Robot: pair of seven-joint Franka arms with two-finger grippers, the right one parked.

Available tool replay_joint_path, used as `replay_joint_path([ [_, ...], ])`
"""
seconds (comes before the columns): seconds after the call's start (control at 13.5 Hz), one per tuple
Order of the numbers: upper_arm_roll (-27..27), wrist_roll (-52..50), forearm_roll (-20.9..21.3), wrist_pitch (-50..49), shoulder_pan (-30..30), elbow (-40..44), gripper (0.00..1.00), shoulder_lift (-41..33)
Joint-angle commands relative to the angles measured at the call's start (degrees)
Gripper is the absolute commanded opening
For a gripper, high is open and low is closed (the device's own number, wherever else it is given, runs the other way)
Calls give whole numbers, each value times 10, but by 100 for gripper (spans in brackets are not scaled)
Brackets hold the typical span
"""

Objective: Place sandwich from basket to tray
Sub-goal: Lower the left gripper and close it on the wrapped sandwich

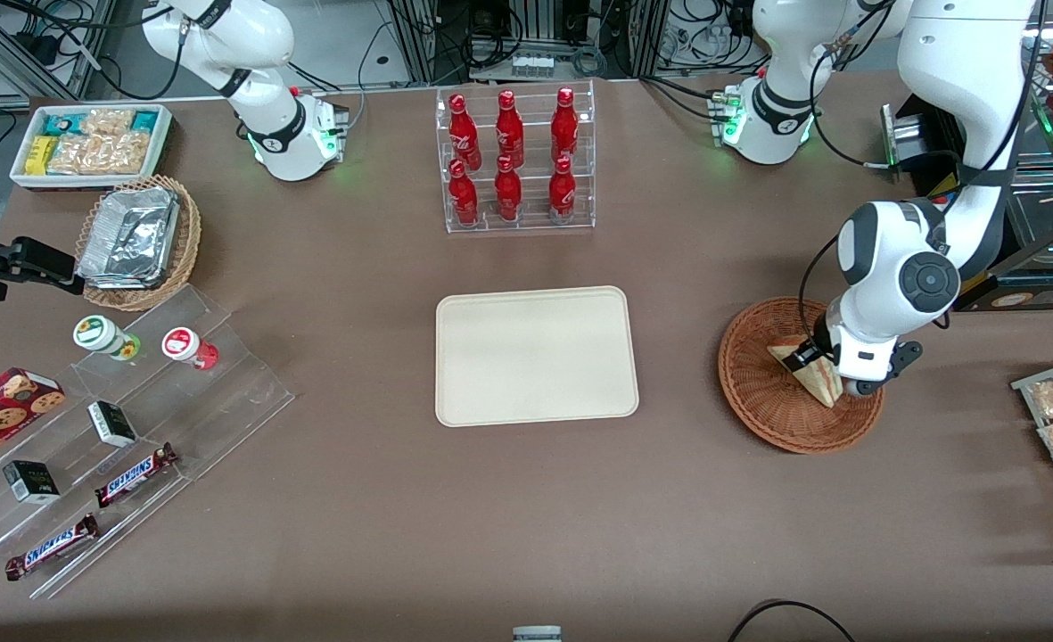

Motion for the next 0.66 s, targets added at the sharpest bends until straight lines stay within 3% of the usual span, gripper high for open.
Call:
replay_joint_path([
  [0.0, 0, -1, 2, -10, -1, -3, 0, -6],
  [0.3, 0, 30, 6, -76, -3, 18, 0, -32],
  [0.59, -11, 78, 7, -199, -30, 115, 0, -27],
])
